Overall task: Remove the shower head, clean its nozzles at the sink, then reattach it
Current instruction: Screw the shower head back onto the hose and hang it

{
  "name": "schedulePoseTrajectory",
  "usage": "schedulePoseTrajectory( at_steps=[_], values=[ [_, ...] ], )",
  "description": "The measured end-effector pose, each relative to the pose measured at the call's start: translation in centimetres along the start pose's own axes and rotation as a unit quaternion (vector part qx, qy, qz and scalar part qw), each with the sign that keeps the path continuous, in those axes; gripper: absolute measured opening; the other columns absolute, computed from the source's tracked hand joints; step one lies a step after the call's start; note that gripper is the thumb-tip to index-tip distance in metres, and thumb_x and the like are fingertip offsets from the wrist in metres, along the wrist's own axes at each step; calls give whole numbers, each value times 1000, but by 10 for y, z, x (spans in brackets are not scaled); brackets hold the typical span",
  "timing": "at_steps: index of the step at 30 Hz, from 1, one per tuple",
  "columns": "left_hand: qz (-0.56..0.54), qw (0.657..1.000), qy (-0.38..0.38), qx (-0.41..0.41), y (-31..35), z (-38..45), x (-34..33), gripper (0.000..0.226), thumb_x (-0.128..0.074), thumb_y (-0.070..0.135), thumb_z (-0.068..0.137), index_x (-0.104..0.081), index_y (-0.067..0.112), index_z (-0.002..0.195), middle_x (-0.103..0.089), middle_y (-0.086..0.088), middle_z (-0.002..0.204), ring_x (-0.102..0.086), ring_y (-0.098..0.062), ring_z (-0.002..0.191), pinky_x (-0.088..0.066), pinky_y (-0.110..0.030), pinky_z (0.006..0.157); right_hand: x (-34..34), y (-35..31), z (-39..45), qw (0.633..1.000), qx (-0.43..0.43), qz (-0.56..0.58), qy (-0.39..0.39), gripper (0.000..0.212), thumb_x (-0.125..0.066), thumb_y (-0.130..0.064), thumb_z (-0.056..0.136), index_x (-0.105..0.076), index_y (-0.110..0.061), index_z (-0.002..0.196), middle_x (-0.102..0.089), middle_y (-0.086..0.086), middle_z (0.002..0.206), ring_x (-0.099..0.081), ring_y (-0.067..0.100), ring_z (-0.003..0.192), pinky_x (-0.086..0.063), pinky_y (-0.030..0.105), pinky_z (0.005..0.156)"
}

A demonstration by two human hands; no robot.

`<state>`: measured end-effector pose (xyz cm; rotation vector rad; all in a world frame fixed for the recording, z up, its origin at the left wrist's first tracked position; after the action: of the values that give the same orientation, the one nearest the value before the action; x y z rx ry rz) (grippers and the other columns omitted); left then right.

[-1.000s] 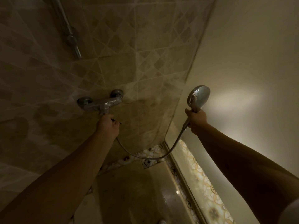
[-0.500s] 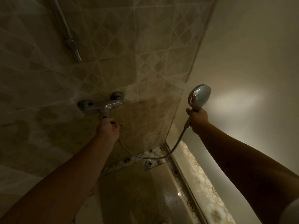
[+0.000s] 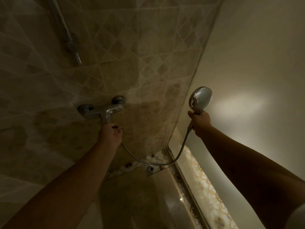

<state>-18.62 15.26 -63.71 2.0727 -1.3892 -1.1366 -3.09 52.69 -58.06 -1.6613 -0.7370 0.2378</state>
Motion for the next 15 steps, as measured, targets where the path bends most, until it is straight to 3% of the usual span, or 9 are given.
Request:
schedulePoseTrajectory(
  at_steps=[2,5,8,11,15],
  values=[
    [-31,999,11,18,-3,0,2,46,-38,4,97,-37,-7,142,-40,-22,151,-42,-31,138,-45,-32,100,0,0,1,1000,-1,-7,-1,42,-65,-14,90,-59,-15,131,-60,-1,100,-60,30,105,-52,50,96],
    [-64,997,25,39,-7,2,7,41,-42,8,97,-44,-5,136,-47,-20,145,-46,-30,134,-42,-34,90,-1,0,1,1000,5,-12,-1,40,-66,-14,90,-61,-15,130,-59,-5,94,-60,30,105,-52,49,97],
    [-28,999,16,43,-6,3,11,41,-44,11,97,-45,-3,136,-48,-20,144,-45,-31,135,-44,-36,94,-3,2,0,1000,0,-11,-5,39,-66,-13,89,-62,-17,128,-60,-2,96,-59,28,99,-53,44,92],
    [1,998,-14,53,-7,-5,9,52,-40,15,97,-34,-1,146,-34,-19,155,-33,-32,143,-35,-37,112,-6,4,0,1000,-13,-14,-10,30,-68,-14,88,-65,-16,118,-58,-4,84,-59,25,89,-52,38,79],
    [14,998,-19,58,-9,-3,13,41,-38,14,101,-42,0,139,-42,-17,150,-40,-30,139,-37,-39,100,-17,-2,-5,999,-11,-25,-36,25,-68,-14,88,-63,-26,109,-58,-1,82,-55,17,70,-47,29,63]
  ],
)
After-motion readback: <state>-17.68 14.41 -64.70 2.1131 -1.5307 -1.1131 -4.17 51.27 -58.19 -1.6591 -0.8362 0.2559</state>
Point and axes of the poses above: each hand's wrist, its own z-axis towards the middle knuckle, its own x-axis out of the back of the hand, y = z × x, the point moved 10 cm from there along z, towards the middle knuckle
